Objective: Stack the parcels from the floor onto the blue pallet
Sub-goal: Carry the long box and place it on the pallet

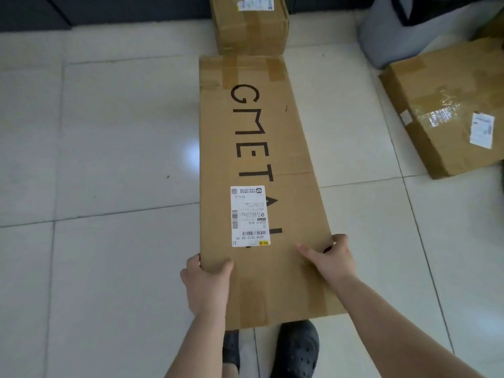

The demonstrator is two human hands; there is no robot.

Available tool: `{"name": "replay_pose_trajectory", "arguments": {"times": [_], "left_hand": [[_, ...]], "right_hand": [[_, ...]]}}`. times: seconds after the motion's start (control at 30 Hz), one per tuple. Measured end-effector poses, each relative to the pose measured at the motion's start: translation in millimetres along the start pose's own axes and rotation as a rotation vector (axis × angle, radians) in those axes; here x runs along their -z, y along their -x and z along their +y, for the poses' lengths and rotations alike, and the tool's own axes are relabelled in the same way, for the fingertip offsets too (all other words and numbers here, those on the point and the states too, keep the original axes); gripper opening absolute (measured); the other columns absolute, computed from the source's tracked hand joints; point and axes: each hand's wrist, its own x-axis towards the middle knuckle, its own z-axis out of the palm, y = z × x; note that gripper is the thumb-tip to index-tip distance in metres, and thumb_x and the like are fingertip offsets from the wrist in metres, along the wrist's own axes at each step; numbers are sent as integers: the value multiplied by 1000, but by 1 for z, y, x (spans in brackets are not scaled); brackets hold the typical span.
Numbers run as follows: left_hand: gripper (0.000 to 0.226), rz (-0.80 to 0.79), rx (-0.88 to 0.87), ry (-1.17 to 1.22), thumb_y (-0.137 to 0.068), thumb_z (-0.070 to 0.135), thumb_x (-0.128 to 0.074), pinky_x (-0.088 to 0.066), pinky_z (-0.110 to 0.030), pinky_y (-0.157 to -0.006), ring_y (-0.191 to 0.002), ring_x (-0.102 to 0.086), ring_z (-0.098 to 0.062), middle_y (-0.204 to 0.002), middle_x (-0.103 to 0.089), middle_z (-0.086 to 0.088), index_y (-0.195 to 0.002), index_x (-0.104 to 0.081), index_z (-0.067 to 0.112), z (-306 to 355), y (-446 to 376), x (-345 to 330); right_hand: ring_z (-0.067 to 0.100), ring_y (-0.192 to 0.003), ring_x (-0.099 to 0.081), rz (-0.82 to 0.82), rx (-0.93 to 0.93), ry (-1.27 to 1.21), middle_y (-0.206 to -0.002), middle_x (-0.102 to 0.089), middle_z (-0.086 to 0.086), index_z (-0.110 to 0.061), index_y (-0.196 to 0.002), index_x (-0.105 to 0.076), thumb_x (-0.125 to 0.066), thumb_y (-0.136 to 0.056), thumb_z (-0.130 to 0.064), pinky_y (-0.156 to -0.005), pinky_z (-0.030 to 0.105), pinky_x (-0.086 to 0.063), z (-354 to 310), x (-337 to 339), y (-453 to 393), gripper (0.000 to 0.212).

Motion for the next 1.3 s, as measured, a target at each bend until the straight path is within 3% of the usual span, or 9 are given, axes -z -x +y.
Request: {"name": "replay_pose_trajectory", "arguments": {"times": [0.1, 0.27, 0.4, 0.63, 0.8, 0.9, 1.07, 1.2, 1.3], "left_hand": [[46, 179, 35, -119, -77, 35, -66, -41, -36, -69, -88, -59, -34, -98, -41, -1, -115, -52, 14, 27, 35, 68], [45, 223, 29, -253, -80, 36, -62, -48, -41, -75, -94, -61, -38, -111, -52, -13, -113, -53, 5, 62, 103, 199], [40, 249, 48, -203, -82, 33, -59, -50, -43, -80, -95, -61, -37, -110, -54, -14, -110, -54, 5, 75, 165, 301], [39, 473, 58, -21, -81, 34, -59, -48, -39, -80, -95, -60, -35, -110, -54, -11, -110, -54, 8, 79, 247, 492], [35, 626, 48, 203, -80, 33, -58, -51, -40, -78, -89, -61, -32, -108, -58, -8, -108, -55, 12, 60, 274, 610], [34, 727, 32, 297, -80, 34, -58, -45, -34, -71, -84, -58, -28, -112, -57, -6, -108, -54, 16, 44, 288, 674], [46, 892, 21, 341, -82, 40, -59, -43, -36, -77, -105, -58, -31, -123, -53, -6, -121, -53, 17, 8, 304, 767], [48, 994, 29, 376, -81, 42, -60, -45, -37, -80, -107, -58, -29, -122, -53, -4, -121, -53, 17, -24, 307, 823], [47, 1056, 52, 406, -82, 43, -60, -43, -35, -75, -105, -59, -28, -120, -53, -4, -120, -53, 17, -45, 300, 862]], "right_hand": [[24, -97, -57, 27, 39, 161, -110, -57, 3, -13, -120, -44, -74, -62, -61, -76, 33, -46, -34, 6, 61, 81], [29, -106, -59, -138, 111, 353, -118, -58, 8, -9, -118, -46, -68, -69, -63, -76, 32, -45, -111, 35, 179, 76], [29, -106, -58, -211, 220, 411, -117, -58, 9, -7, -116, -45, -68, -70, -62, -77, 34, -47, -154, 58, 282, 76], [35, -110, -56, -274, 534, 441, -119, -56, 15, -2, -114, -44, -70, -70, -59, -87, 41, -49, -248, 60, 469, 76], [34, -108, -56, -266, 801, 434, -115, -56, 13, -3, -109, -45, -71, -69, -59, -83, 39, -46, -314, 28, 586, 73], [34, -103, -57, -299, 917, 403, -111, -57, 13, -4, -107, -46, -72, -68, -59, -83, 43, -49, -336, 4, 649, 72], [31, -95, -57, -386, 1061, 315, -106, -56, 13, -6, -100, -44, -73, -68, -56, -74, 42, -49, -353, -44, 742, 66], [30, -92, -56, -451, 1155, 278, -108, -55, 14, -6, -99, -44, -75, -69, -53, -63, 34, -40, -363, -87, 797, 64], [30, -93, -56, -494, 1202, 264, -111, -55, 14, -6, -102, -44, -75, -69, -53, -65, 34, -41, -374, -126, 834, 65]]}}
